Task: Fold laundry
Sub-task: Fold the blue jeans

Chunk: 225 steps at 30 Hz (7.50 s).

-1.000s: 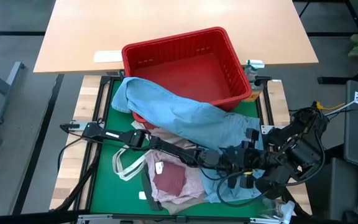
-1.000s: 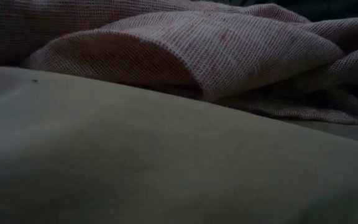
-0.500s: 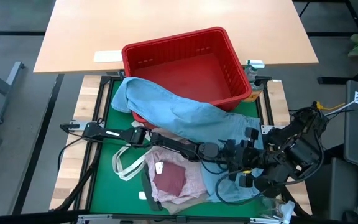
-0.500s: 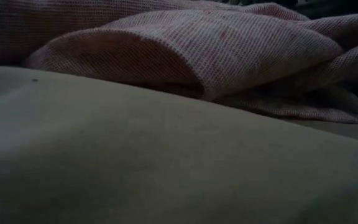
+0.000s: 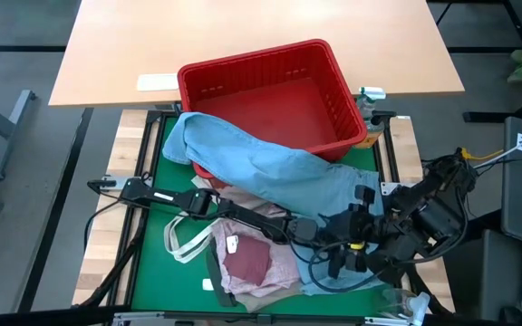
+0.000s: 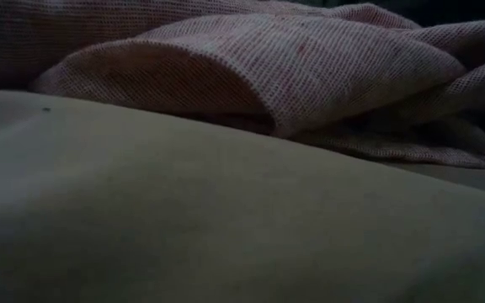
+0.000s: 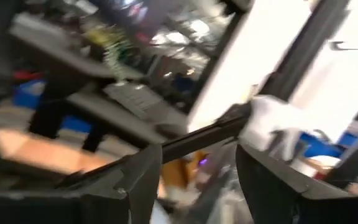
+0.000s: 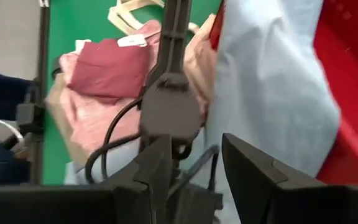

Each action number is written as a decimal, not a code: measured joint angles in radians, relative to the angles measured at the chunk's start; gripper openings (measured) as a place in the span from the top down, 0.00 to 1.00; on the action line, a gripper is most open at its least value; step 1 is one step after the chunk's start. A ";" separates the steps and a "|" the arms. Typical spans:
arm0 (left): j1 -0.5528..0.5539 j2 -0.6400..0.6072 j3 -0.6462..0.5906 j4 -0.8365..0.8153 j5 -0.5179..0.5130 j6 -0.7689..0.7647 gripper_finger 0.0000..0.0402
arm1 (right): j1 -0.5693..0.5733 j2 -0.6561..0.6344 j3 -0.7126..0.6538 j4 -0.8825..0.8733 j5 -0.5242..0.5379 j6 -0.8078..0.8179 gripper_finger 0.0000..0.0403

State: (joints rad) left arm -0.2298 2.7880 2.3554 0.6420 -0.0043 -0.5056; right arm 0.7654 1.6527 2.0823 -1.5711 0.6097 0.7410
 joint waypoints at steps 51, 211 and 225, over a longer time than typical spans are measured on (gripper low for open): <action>-0.221 -0.315 -0.278 -1.056 -0.032 0.621 0.63 | 0.222 -0.043 -0.971 0.874 -0.474 0.590 0.65; -0.238 -0.419 -0.016 -1.534 -0.535 0.537 0.71 | 0.199 -0.137 -0.878 0.080 -0.441 0.903 0.65; -0.082 -0.420 -0.102 -1.520 -0.421 0.479 0.71 | 0.101 -0.137 -0.953 0.047 -0.397 0.770 0.65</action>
State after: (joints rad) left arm -0.3113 2.3684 2.2532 -0.8778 -0.4251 -0.0262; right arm 0.8669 1.5158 1.1292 -1.5237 0.2125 1.5107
